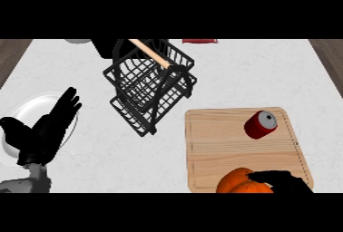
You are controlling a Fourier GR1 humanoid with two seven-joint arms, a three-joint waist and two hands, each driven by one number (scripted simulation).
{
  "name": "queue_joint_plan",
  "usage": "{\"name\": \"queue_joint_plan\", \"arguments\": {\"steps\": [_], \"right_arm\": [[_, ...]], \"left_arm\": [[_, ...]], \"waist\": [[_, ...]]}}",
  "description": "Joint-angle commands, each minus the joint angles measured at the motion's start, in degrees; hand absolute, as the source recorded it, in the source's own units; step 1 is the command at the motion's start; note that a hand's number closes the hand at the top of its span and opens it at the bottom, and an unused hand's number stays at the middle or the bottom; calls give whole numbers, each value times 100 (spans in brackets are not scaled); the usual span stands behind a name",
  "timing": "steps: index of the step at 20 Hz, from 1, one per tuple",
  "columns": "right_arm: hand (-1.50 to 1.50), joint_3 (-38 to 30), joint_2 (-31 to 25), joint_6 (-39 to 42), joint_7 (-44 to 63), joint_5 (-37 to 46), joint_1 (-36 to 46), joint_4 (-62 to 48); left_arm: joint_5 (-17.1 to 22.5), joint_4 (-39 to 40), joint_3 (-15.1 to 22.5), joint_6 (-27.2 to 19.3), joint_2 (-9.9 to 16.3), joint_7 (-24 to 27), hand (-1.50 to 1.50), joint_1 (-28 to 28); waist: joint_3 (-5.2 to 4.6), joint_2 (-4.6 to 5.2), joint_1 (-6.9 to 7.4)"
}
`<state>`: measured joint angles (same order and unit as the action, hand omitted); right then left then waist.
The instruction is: Pick the squash from the cutting board and place it in the tiered basket
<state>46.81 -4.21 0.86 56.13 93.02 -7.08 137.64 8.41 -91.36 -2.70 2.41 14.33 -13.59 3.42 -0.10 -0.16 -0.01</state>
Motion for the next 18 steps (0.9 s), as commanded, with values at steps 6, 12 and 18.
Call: {"name": "queue_joint_plan", "arguments": {"steps": [6, 12, 18], "right_arm": [[150, -422, 412, 728, 1429, -1264, 2891, -1401], [150, -880, 417, 246, 2033, -1991, 4238, -2684], [150, -1482, 418, 67, 2279, -2862, 5502, -3830]], "left_arm": [[87, -44, -59, 169, 63, -160, 0, 203], [-84, 94, 31, 69, -46, -92, 0, 310], [-253, 23, 247, 14, -254, 151, 0, 1]], "waist": [[-3, 44, 165], [-1, 37, 182], [-2, 30, 306]]}}
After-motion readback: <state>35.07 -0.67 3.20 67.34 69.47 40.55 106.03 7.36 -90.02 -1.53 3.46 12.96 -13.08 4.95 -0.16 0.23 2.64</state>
